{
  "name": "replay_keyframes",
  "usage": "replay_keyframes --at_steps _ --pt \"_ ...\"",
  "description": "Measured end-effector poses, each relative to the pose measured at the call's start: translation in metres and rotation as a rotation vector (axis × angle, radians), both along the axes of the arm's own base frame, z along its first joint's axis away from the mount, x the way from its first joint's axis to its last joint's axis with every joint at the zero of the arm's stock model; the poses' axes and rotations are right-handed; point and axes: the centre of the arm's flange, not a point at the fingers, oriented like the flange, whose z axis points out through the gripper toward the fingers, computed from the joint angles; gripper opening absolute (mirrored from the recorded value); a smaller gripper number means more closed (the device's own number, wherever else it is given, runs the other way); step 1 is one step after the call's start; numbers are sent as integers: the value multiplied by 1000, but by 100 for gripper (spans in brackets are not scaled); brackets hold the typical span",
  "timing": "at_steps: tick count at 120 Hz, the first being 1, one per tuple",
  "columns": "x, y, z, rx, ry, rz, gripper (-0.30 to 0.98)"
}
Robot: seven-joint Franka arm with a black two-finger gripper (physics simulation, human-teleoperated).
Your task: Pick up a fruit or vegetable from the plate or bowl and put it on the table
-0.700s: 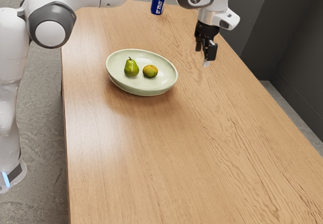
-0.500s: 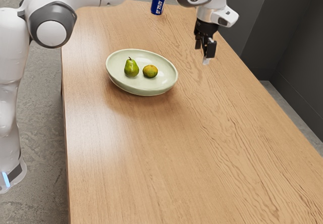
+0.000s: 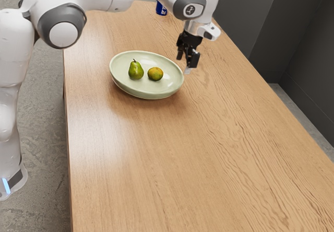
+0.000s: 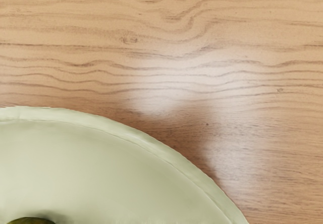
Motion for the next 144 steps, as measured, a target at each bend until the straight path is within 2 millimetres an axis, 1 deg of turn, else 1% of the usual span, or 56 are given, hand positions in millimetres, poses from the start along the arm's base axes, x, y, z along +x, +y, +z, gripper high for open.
replay_keyframes --at_steps 10,14,28,39,50,58,65,70,75,80,90,110,123,144 --pt "0 19 -10 10 9 5 69" --pt "3 25 -19 14 17 1 69" --pt "16 29 -50 12 29 -34 69" --pt "17 45 -54 24 15 -35 69" --pt "16 50 -57 26 10 -51 69" --pt "-2 52 -65 5 27 -56 69" --pt "-26 69 -70 -8 40 -32 69" --pt "-40 81 -71 -12 41 -15 69" --pt "-48 92 -69 -12 35 -3 69" --pt "-53 98 -68 -9 31 -1 69" --pt "-57 100 -71 -8 33 -12 69" --pt "-69 97 -78 -21 38 -37 69" --pt "-66 95 -83 -16 31 -53 69" --pt "-58 95 -97 -8 31 -70 69"
